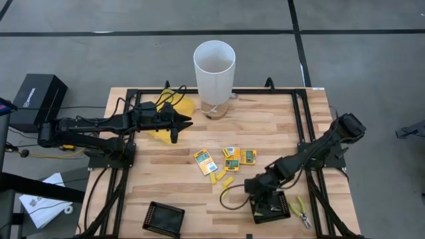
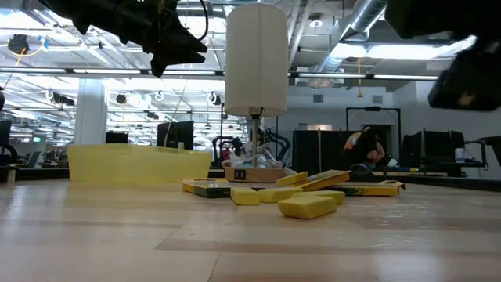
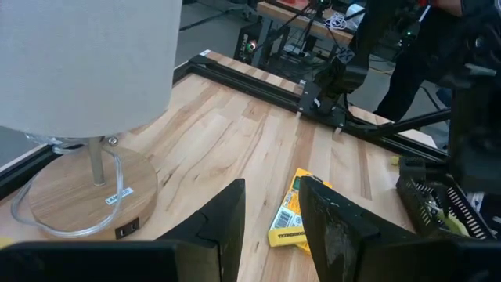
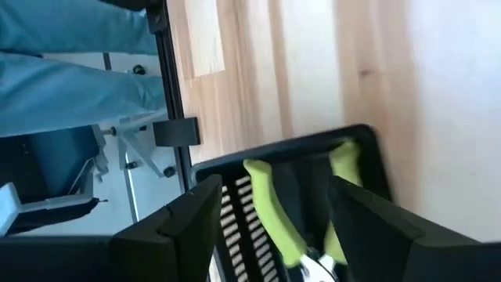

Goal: Pick & Place School Supplies
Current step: Put the punch pliers into the bottom right black bin

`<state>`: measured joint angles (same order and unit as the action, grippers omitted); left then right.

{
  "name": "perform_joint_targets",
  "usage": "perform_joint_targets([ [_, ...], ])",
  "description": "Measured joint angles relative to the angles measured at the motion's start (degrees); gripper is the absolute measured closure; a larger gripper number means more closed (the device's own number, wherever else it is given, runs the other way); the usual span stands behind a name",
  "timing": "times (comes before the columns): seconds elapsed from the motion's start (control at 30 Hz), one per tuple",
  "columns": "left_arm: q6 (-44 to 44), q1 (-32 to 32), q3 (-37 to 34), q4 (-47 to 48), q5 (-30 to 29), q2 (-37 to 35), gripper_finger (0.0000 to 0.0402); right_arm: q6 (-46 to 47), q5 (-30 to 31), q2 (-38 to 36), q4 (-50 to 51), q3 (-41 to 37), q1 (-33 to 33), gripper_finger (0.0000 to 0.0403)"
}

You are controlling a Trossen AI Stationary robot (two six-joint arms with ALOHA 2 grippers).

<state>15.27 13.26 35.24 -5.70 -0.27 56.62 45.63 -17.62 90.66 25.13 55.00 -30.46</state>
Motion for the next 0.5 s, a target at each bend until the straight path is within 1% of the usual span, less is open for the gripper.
perform_joint_targets([
  [0.13,0.0,0.0,0.0,-0.7,-0.1,0.0,0.0284,1.0,0.1,-4.4,6.7,0.0,1.0,0.0194],
  [0.27,0.0,0.0,0.0,-1.1,-0.2,0.0,0.0284,6.2,0.8,-8.9,16.0,0.0,-0.4,0.0201],
  [0.37,0.0,0.0,0.0,-1.3,-0.2,0.0,0.0284,13.9,1.5,-11.8,24.1,0.0,-2.4,0.0202],
  [0.5,-0.1,0.0,0.0,-1.5,-0.2,0.0,0.0284,29.1,3.0,-14.2,31.8,0.0,-6.7,0.02],
])
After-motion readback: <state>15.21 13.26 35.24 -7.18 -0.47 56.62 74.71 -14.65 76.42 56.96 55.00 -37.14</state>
